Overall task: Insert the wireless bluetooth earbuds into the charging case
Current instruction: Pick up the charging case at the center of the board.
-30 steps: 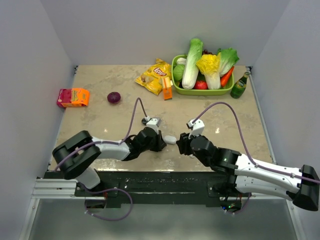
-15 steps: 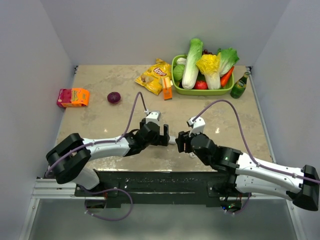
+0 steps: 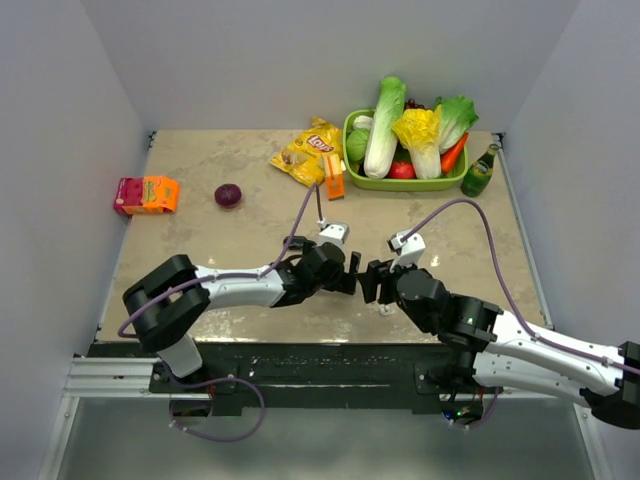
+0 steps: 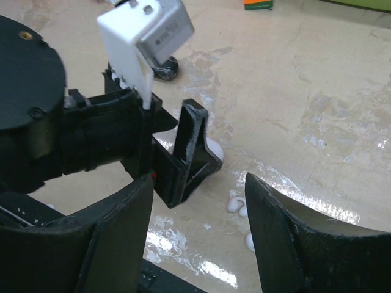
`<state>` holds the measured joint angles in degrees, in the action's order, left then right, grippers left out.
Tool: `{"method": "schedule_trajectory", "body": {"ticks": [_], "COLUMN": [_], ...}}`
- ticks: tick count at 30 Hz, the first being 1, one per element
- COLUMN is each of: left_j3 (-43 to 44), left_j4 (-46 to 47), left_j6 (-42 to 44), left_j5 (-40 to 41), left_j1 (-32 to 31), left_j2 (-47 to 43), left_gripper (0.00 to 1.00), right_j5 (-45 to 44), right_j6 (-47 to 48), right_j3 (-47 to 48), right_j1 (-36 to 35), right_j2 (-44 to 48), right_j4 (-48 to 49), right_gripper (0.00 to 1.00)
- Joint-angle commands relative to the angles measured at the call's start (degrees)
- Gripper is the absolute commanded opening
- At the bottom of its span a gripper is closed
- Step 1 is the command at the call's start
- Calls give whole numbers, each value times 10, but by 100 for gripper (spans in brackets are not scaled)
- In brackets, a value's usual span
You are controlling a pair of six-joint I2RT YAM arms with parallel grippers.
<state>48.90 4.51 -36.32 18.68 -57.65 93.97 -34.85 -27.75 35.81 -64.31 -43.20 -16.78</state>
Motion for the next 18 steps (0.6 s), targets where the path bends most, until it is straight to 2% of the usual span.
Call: {"method": "schedule_trajectory", "body": {"ticks": [1, 18], "left_j3": [53, 87], "left_j4": [-34, -89], "left_j6": [14, -24], "left_j5": [29, 62], "left_j1": [-9, -20], "left_j2": [41, 95], "left_gripper": [100, 100], "right_j5": [-12, -14], "right_j6": [-3, -8], "right_j3": [23, 9], "right_j1": [2, 2], "right_j2": [12, 23], "right_j4": [-6, -9], "right_gripper": [65, 66]}}
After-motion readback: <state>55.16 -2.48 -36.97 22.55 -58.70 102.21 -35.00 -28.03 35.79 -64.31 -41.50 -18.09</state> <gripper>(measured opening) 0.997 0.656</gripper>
